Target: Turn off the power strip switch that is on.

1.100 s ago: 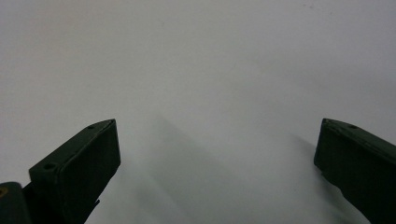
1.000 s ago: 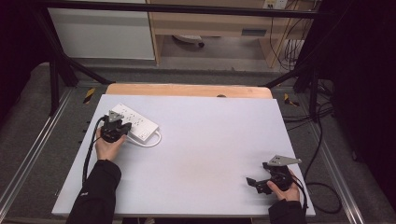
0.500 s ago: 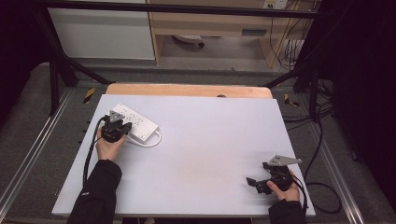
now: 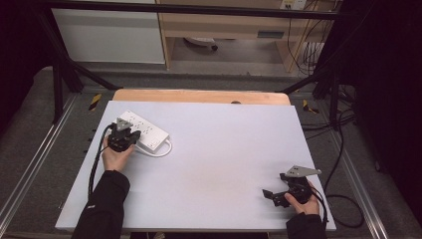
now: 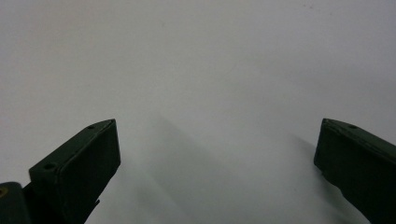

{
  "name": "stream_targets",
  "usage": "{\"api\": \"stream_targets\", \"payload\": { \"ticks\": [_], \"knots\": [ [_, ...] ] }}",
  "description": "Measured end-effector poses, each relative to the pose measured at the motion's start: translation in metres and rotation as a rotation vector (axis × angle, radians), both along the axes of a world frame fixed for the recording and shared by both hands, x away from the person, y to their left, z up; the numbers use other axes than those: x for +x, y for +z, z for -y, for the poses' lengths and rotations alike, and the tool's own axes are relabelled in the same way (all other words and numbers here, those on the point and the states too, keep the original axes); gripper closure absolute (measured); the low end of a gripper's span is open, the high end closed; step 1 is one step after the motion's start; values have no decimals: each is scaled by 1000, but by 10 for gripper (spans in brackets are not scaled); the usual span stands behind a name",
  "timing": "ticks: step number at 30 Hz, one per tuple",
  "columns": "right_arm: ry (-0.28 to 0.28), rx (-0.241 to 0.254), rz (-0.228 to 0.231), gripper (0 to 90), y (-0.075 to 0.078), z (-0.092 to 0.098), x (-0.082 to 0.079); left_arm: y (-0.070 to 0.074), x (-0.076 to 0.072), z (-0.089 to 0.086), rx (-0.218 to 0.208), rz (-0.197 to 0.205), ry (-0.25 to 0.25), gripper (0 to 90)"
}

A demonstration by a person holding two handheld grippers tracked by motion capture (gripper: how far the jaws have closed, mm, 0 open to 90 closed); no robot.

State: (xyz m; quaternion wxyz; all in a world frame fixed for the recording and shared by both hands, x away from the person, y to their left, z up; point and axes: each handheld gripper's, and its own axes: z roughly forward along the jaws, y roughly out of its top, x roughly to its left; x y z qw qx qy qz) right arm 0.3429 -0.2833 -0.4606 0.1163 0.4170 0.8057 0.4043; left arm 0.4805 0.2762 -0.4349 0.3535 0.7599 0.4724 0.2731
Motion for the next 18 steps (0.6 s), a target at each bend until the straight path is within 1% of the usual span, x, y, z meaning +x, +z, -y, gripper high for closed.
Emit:
{"api": "stream_targets", "payload": {
  "ticks": [7,12,18],
  "knots": [
    [-1,1,-1,10,0,0,0,0,0,-1,-3,2,-5,900],
    [1,-1,1,10,0,0,0,0,0,0,11,3,-10,900],
    [1,0,1,10,0,0,0,0,0,0,7,5,-11,900]
  ]
}}
